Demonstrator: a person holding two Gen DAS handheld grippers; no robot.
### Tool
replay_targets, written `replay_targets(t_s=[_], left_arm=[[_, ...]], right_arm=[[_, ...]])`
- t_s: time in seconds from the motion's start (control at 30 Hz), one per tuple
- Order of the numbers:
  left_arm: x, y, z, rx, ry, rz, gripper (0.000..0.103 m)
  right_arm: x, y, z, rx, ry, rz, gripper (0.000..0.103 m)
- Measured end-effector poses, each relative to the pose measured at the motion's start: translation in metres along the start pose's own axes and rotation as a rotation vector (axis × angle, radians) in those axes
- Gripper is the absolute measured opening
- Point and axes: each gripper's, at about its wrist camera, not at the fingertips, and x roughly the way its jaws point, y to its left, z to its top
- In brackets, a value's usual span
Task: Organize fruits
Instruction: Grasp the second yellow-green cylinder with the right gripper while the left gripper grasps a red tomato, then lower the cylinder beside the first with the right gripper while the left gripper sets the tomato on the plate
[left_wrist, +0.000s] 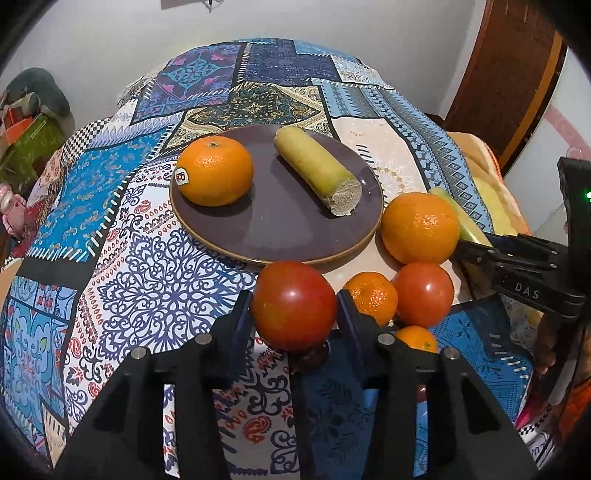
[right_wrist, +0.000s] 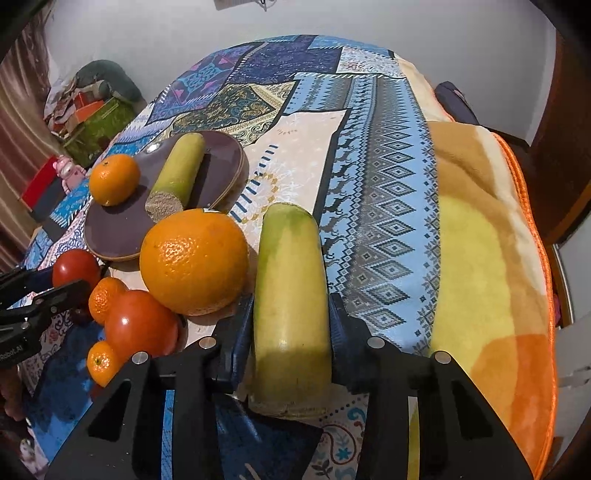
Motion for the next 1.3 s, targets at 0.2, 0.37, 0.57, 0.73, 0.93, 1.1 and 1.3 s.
replay_targets(t_s=[0.2, 0.37, 0.57, 0.73, 0.93, 1.1, 1.3], left_arm=[[-0.012, 0.004, 0.000, 0.002, -0.028, 0.019, 0.045], [-0.027, 0.010, 0.006, -0.005, -0.064, 0.032, 0.045], [-0.045, 0.018, 0.019, -0.018, -0.115, 0.051, 0.045], [-0.052, 0.024, 0.031, -0.022, -0.144, 0.061, 0.045], [-0.052, 0.028, 0.041, -0.022, -0.152, 0.068, 0.045], [-0.039, 0.032, 0.046, -0.028, -0.129, 0.065, 0.045], [-0.019, 0.032, 0.047, -0.013, -0.088, 0.055, 0.045]], right_arm=[[-0.010, -0.007, 0.002, 0.020, -0.020, -0.008, 0.036], [-0.025, -0.007, 0.011, 0.026, -0.060, -0.013, 0.036], [-0.039, 0.003, 0.023, 0.006, -0.101, -0.018, 0.036], [-0.043, 0.019, 0.036, -0.016, -0.126, -0.001, 0.036], [-0.042, 0.049, 0.056, -0.057, -0.158, 0.020, 0.036], [-0.028, 0.071, 0.071, -0.089, -0.149, 0.032, 0.036], [-0.012, 0.087, 0.078, -0.111, -0.114, 0.035, 0.036]])
